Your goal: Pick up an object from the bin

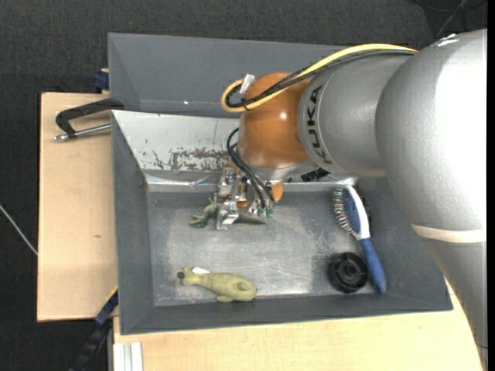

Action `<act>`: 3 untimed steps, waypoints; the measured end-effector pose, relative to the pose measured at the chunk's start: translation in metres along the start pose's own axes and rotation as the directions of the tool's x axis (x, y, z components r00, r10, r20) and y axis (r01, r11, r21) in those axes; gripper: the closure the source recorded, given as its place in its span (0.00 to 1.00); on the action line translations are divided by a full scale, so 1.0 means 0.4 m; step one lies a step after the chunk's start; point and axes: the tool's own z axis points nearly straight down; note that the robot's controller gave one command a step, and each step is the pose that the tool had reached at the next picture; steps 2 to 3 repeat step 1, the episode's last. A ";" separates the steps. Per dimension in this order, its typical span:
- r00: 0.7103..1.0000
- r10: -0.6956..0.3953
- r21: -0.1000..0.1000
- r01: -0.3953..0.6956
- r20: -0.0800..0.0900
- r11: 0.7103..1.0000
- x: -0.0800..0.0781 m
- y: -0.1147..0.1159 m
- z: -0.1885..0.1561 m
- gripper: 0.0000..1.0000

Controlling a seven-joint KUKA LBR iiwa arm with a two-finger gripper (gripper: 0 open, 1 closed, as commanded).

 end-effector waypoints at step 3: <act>0.997 -0.081 0.002 0.081 -0.008 0.997 -0.006 0.057 -0.338 1.00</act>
Offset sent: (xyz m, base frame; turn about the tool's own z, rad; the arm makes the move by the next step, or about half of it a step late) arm -0.0026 0.0202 0.1288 -0.0797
